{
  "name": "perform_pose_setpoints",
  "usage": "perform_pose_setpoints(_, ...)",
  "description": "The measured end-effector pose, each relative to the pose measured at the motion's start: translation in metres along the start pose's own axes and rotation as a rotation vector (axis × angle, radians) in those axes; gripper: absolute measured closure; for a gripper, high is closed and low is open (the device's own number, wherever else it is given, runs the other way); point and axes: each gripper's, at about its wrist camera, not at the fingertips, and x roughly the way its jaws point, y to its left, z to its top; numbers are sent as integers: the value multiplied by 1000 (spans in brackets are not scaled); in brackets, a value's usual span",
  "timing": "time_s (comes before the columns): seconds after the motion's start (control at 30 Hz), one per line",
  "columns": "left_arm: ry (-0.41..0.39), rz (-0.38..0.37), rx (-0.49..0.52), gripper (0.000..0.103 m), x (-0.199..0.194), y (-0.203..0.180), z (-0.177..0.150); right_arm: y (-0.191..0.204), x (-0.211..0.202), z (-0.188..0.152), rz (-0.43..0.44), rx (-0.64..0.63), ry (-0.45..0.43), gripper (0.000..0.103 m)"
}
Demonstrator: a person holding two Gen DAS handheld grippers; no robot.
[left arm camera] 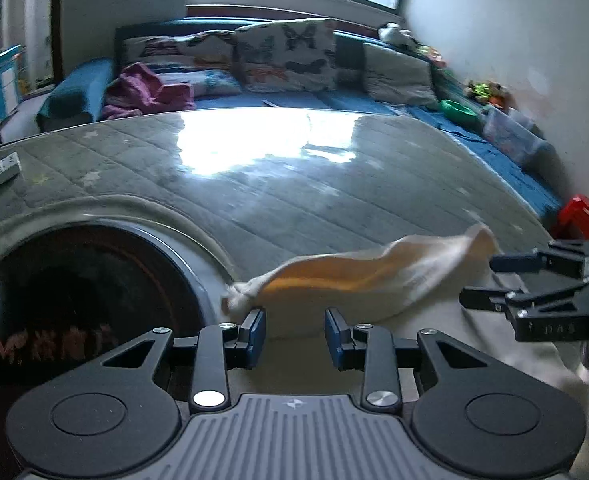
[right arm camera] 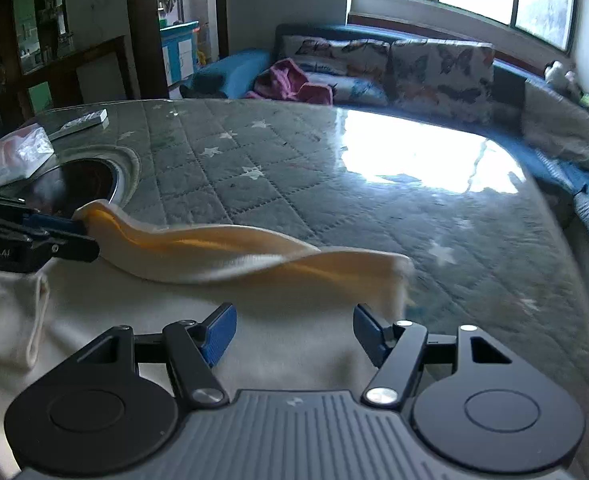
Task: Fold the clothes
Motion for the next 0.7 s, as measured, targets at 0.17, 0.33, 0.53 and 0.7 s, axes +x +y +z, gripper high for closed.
perform_pose_setpoints(0.17, -14, 43, -66, 68, 14, 16, 16, -8, 20, 16, 1, 18, -17, 37)
perform_pose_setpoints(0.33, -46, 40, -71, 66, 5, 15, 21, -7, 34, 27, -52, -22, -38, 37)
perform_pose_setpoints(0.53, -66, -23, 39, 66, -33, -6, -3, -5, 19, 31, -40, -13, -61, 37)
perform_pose_setpoints(0.7, -59, -72, 158, 65, -66, -31, -46, 10, -5, 23, 1, -47, -65, 37)
